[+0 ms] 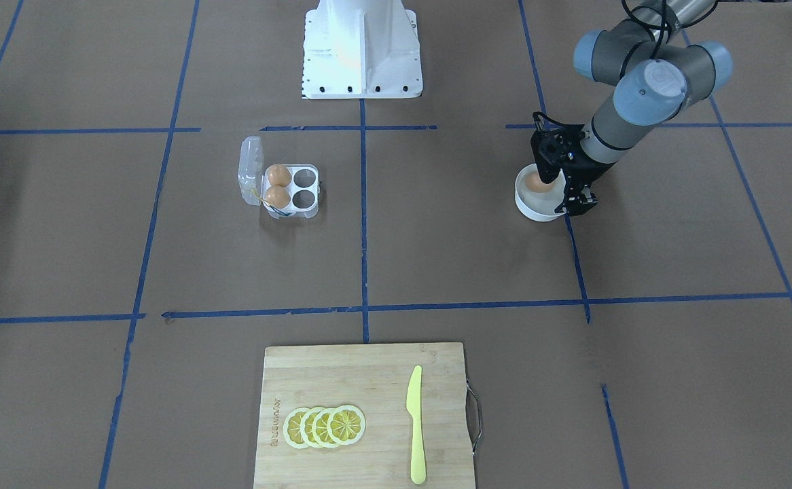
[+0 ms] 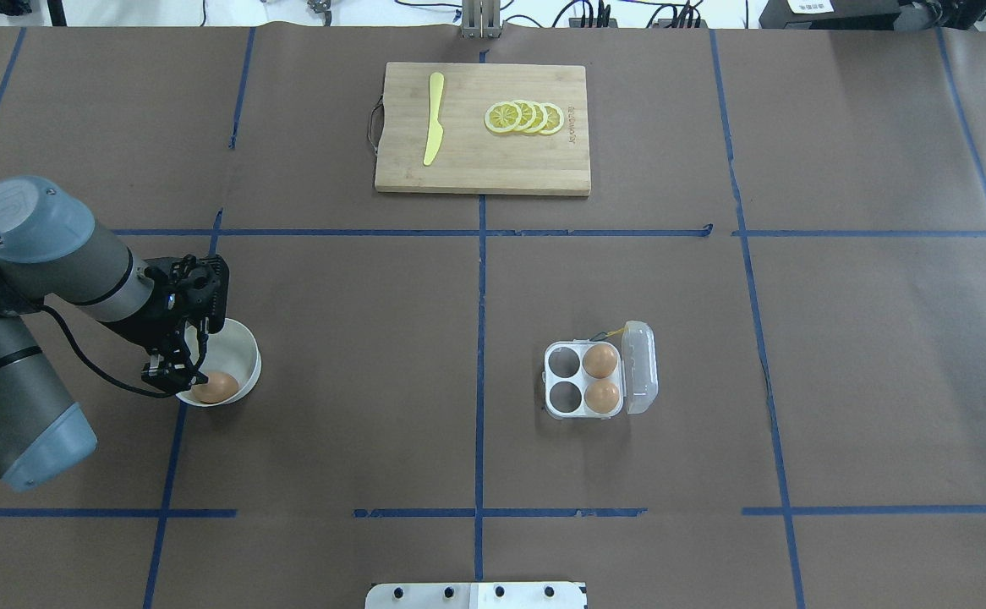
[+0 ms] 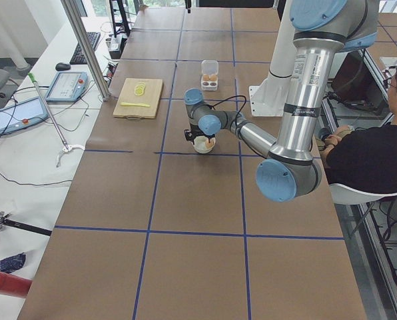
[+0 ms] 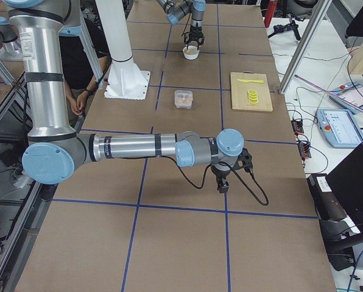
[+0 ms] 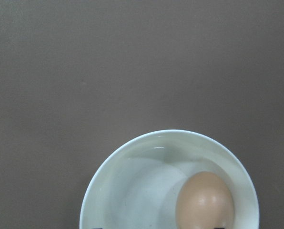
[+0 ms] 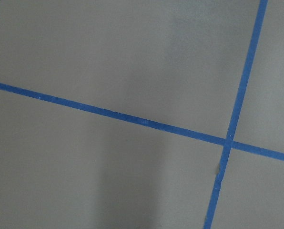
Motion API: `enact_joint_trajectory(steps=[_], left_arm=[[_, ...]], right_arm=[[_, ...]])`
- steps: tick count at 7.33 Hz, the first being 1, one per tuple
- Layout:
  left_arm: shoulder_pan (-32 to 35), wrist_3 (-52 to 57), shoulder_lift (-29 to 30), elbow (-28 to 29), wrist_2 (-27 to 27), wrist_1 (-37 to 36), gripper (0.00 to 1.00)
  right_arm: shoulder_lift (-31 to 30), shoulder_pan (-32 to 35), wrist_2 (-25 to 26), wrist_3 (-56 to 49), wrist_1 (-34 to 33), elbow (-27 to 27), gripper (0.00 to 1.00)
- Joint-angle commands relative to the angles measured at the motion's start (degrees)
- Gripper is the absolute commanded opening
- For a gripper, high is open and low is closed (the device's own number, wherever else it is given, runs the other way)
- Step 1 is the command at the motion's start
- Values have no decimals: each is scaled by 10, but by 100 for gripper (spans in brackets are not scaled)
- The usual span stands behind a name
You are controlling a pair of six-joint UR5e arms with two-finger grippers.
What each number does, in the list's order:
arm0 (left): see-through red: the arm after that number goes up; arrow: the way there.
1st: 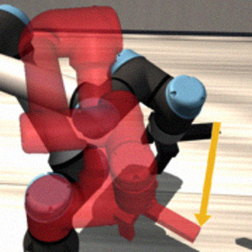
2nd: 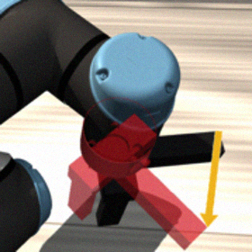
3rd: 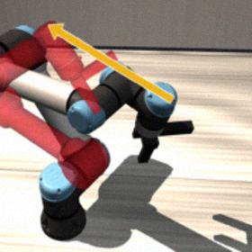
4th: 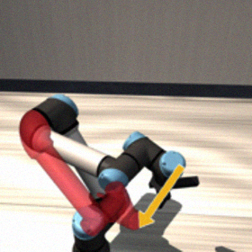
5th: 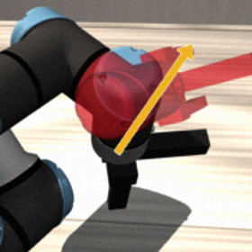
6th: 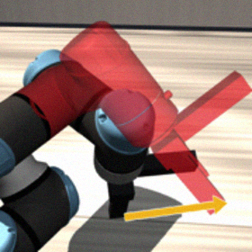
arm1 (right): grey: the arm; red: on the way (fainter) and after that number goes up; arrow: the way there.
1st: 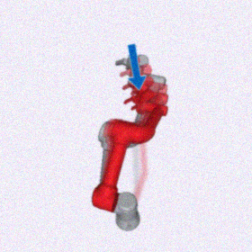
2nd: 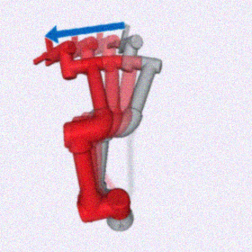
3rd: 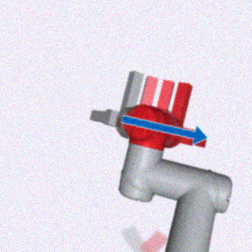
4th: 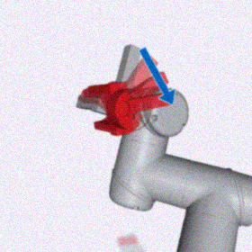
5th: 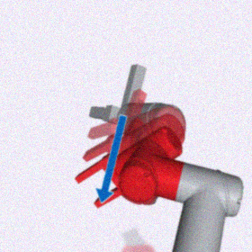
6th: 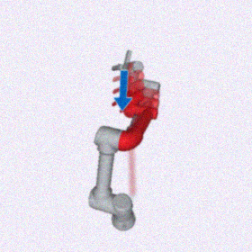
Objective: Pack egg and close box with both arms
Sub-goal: 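Lower the left gripper into the white cup over the brown egg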
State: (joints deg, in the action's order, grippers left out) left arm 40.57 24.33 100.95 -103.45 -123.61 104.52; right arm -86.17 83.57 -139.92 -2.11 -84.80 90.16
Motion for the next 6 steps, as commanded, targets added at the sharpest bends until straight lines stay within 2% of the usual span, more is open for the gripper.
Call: enact_joint_trajectory(steps=[1,6], left_arm=[[-1,0,9,1,1,-2,82],[-9,-6,8,4,0,-3,83]], right_arm=[[0,-2,-1,1,1,0,100],[0,-11,1,0,0,-1,100]])
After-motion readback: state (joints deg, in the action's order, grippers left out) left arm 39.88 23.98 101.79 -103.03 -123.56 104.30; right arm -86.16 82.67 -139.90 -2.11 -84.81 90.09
